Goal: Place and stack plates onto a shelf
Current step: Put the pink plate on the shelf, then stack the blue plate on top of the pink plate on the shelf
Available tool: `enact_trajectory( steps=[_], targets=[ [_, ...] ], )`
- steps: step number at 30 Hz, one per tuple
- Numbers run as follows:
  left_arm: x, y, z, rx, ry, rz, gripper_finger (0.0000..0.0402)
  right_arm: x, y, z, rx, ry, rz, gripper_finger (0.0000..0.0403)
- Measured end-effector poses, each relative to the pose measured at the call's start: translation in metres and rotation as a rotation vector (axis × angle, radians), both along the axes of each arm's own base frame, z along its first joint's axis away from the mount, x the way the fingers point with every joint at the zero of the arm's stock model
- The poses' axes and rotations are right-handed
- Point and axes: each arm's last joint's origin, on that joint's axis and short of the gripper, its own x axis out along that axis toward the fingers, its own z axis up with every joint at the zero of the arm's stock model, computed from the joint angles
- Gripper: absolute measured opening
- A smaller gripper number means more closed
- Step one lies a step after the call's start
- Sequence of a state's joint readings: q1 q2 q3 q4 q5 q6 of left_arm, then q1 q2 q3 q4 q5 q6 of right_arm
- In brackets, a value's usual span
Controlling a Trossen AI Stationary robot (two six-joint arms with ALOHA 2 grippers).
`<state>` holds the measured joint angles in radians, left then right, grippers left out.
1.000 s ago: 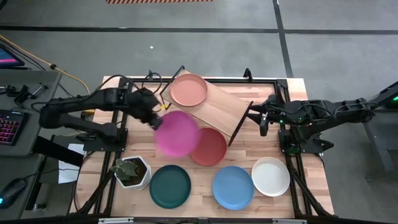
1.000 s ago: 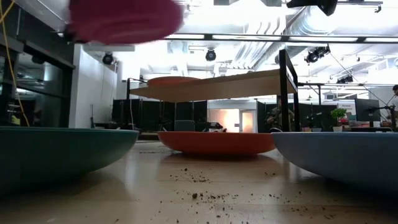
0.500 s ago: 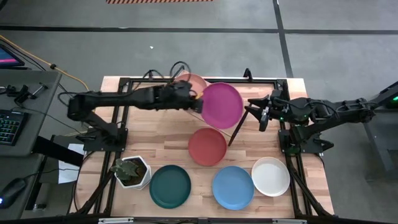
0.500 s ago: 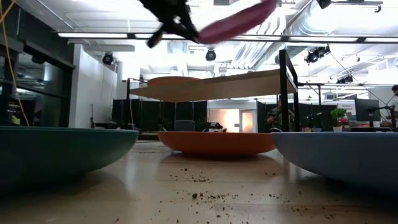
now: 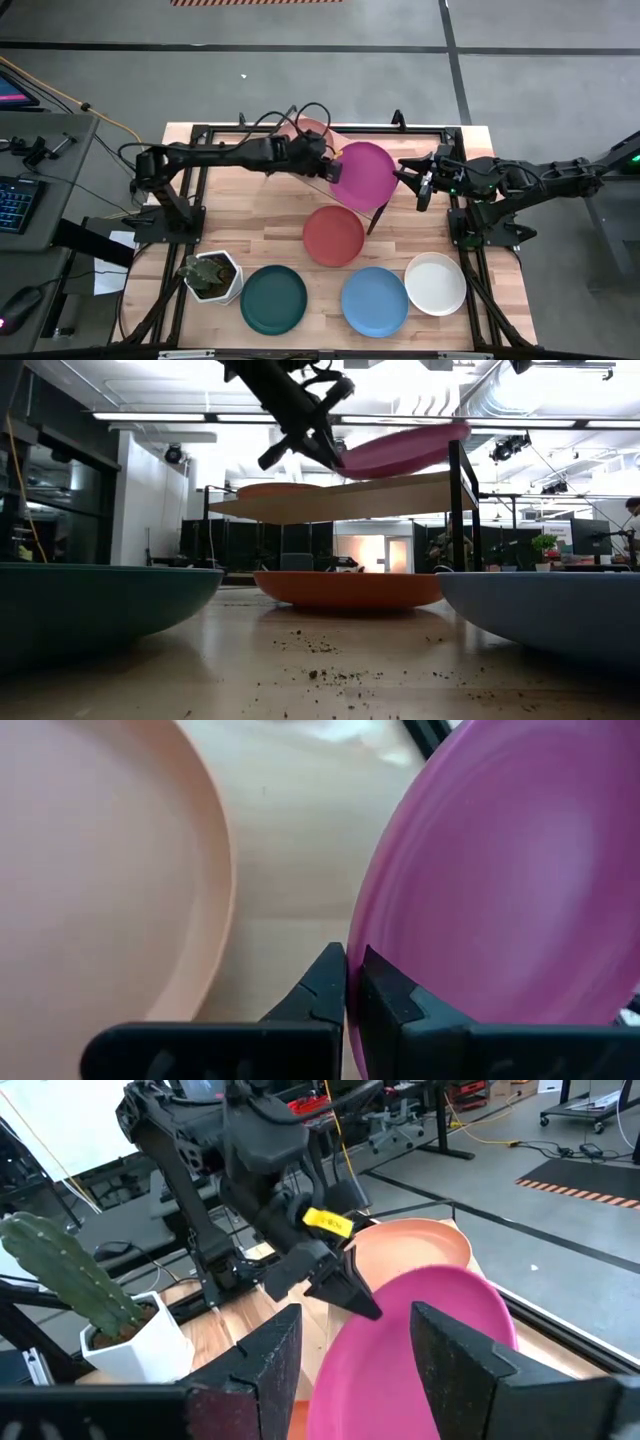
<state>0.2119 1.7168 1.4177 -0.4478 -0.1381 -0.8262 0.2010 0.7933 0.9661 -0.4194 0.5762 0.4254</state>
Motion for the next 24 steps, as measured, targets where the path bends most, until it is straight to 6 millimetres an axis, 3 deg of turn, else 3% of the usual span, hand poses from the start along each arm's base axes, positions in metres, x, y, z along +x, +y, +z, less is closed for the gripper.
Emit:
enact_trajectory(
  steps=[16, 24],
  targets=[
    [-0.002, 0.014, -0.001, 0.023, 0.009, 0.025, 0.0073, 0.0, 0.0, 0.0, 0.003, 0.0, -0.001, 0.0169],
    [-0.015, 0.026, 0.015, 0.057, -0.022, 0.012, 0.0118, 0.009, 0.002, -0.005, -0.004, 0.031, -0.001, 0.0169]
  ],
)
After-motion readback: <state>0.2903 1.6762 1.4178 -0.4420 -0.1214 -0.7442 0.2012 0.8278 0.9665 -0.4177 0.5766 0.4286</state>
